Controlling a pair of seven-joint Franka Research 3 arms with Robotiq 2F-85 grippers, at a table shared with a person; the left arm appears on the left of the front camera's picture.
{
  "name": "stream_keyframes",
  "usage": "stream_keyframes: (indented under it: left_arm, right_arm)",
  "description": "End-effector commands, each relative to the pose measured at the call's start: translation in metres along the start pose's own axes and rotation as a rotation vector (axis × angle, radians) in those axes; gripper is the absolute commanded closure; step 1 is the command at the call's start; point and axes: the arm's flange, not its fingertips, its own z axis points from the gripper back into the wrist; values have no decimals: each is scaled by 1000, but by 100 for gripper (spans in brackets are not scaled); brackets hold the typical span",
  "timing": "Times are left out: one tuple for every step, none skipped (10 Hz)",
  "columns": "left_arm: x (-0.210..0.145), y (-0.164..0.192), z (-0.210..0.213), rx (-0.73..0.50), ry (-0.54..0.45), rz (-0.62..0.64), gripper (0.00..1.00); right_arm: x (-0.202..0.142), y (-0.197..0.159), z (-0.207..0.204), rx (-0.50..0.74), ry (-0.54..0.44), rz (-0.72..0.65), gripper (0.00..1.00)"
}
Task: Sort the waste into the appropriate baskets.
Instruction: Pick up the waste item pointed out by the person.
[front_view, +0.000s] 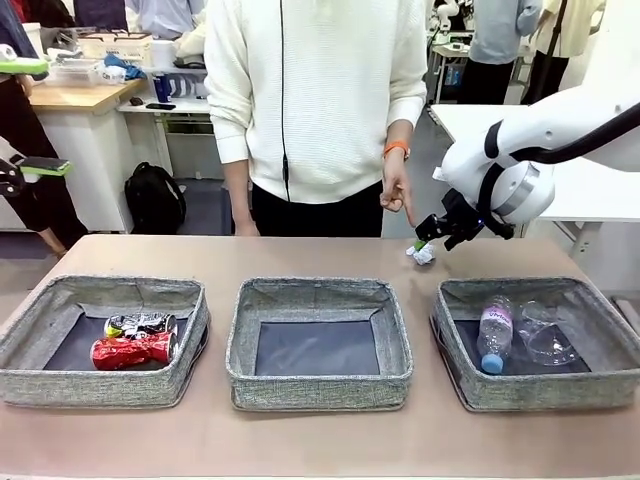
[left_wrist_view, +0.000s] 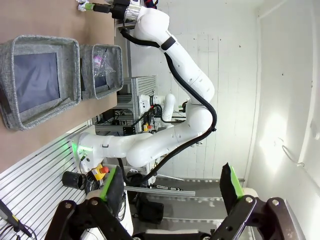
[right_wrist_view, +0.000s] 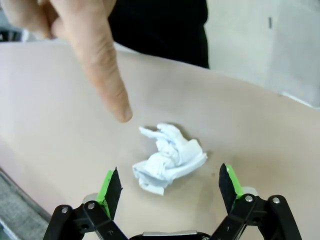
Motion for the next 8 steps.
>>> stream_keyframes:
  left_arm:
    - [-1, 1, 3, 3, 13, -19, 0]
    - [-1, 1, 3, 3, 13, -19, 0]
    - [-1, 1, 3, 3, 13, -19, 0]
    - [-1, 1, 3, 3, 13, -19, 0]
    - [-1, 1, 3, 3, 13, -19, 0]
    - [-1, 1, 3, 3, 13, -19, 0]
    - [-1, 1, 3, 3, 13, -19, 0]
    - [-1, 1, 3, 3, 13, -19, 0]
  right_arm:
    - [5, -8, -10, 31, -38, 2, 0]
    - [6, -8, -11, 35, -34, 0, 0]
    - [6, -8, -11, 39, -33, -4, 0]
    - [6, -8, -13, 40, -23, -7, 0]
    - [6, -8, -16, 39, -14, -9, 0]
    - [5, -9, -18, 37, -2, -9, 0]
    - [4, -9, -18, 45, 3, -9, 50]
    - [4, -9, -18, 39, 9, -11, 58]
